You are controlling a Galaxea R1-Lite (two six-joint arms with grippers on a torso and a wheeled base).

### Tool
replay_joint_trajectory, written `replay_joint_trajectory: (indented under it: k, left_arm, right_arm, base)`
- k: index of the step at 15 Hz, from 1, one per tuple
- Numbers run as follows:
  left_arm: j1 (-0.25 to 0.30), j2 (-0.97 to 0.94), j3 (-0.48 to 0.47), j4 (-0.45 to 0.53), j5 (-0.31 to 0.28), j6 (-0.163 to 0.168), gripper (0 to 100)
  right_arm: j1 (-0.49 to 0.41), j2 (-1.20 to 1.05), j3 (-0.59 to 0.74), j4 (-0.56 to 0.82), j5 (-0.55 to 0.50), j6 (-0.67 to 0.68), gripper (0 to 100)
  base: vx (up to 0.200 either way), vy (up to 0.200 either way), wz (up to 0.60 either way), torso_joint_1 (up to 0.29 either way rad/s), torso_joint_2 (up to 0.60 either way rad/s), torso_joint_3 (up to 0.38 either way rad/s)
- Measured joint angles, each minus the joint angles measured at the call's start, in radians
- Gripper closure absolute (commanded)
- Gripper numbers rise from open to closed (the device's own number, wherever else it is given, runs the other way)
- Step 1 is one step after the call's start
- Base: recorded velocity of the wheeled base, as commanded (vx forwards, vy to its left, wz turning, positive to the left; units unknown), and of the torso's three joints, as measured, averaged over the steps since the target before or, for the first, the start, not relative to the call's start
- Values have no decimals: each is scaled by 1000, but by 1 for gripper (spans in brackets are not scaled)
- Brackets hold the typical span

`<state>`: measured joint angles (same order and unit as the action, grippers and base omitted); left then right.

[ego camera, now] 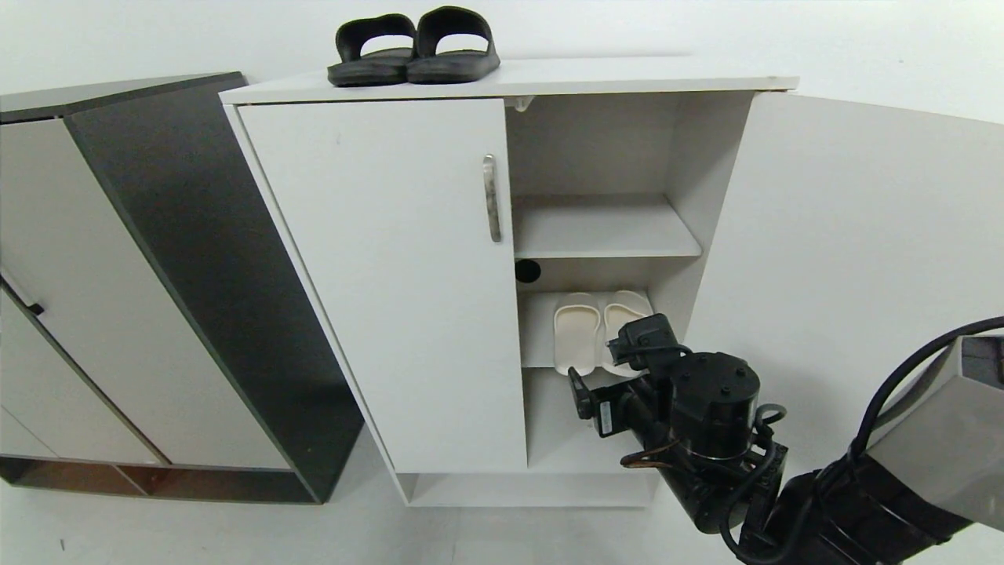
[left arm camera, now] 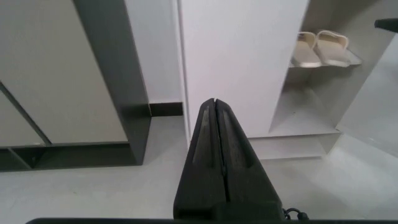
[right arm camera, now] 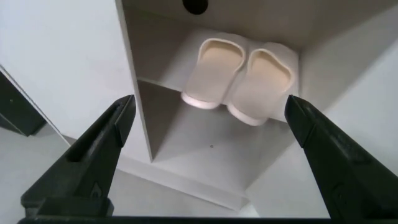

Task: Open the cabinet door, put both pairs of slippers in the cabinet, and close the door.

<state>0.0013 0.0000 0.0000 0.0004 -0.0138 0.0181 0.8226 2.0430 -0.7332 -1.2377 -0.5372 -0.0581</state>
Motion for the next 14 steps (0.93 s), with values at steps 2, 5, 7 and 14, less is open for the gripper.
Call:
replay_joint_trajectory:
  k: [2, 5, 7, 14]
  left_arm:
    - [0, 0, 0, 0, 0, 0, 100]
    - [0, 0, 0, 0, 0, 0, 100]
    - [-1, 0, 0, 0, 0, 0, 100]
    - [0, 0, 0, 0, 0, 0, 100]
  right_arm:
    - [1, 0, 4, 0, 0, -2, 0]
    - [-6, -1, 13, -3, 1, -4, 0]
    - [-14, -1, 17, -18, 6, -4, 0]
    - [-35, 2, 45, -74, 58, -32, 0]
  base:
    - [0, 200, 0, -2, 5, 5]
    - [0, 200, 0, 1, -1, 4]
    - [0, 200, 0, 5, 0, 5]
    - [0, 143, 0, 1, 2, 1]
